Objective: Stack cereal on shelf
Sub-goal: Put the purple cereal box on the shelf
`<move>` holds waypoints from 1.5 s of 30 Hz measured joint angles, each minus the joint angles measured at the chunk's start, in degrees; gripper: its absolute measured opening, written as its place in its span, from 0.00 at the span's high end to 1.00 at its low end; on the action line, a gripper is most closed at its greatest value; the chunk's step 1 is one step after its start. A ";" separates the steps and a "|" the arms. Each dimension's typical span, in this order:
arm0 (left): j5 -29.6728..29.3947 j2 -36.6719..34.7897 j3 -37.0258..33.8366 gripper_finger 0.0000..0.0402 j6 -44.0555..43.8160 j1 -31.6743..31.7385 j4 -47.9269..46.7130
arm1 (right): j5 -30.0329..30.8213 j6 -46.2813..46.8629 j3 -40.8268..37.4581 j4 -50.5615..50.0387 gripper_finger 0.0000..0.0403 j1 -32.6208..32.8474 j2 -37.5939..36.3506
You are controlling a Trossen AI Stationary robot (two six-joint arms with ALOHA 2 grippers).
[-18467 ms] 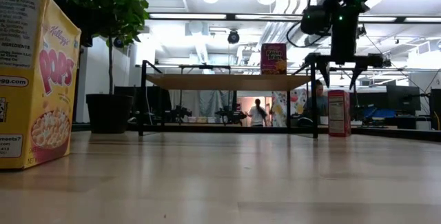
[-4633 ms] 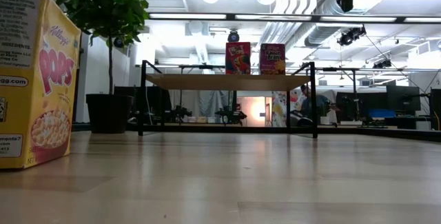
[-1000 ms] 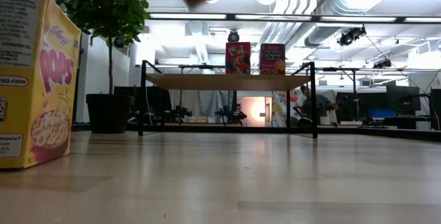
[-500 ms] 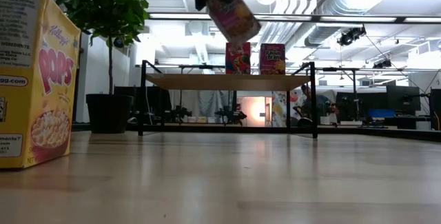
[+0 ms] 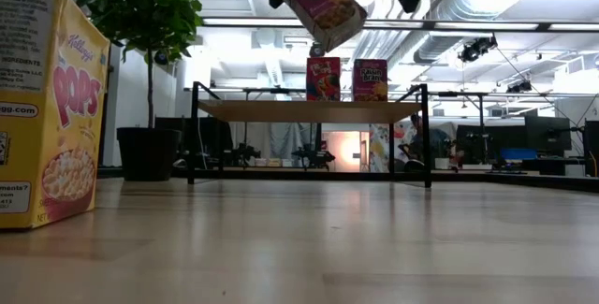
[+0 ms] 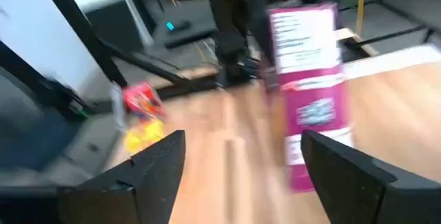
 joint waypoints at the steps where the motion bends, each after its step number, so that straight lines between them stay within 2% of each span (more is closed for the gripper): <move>1: 0.00 0.00 0.00 0.62 -0.04 -0.47 0.11 | 0.64 -2.76 0.85 -1.54 0.28 0.00 0.62; 6: -0.26 0.00 0.00 0.62 0.07 -2.78 2.98 | 5.78 -9.22 3.73 -5.99 0.24 0.00 4.18; 13: -6.04 0.00 0.00 0.62 2.42 -4.68 5.07 | 5.37 -9.09 5.91 -7.17 0.24 0.15 7.63; 16: -6.13 0.00 0.00 0.62 3.04 -4.84 5.46 | 3.63 -8.06 5.96 -7.07 0.24 0.15 7.66; 27: -6.05 -0.02 0.00 0.62 3.73 -4.86 9.54 | 3.63 -5.66 5.96 -7.07 0.25 0.17 7.68; 32: -5.93 -0.02 0.00 0.59 6.03 -4.86 10.21 | 3.71 -4.80 5.96 -7.07 0.34 0.17 7.69; 42: -5.97 -0.02 0.00 0.47 3.28 -4.84 10.40 | 4.17 -4.80 5.96 -7.11 0.64 0.18 7.70; 45: -5.97 -0.05 0.04 0.43 1.79 -4.84 10.32 | 4.17 -4.80 5.96 -7.15 0.67 0.17 7.70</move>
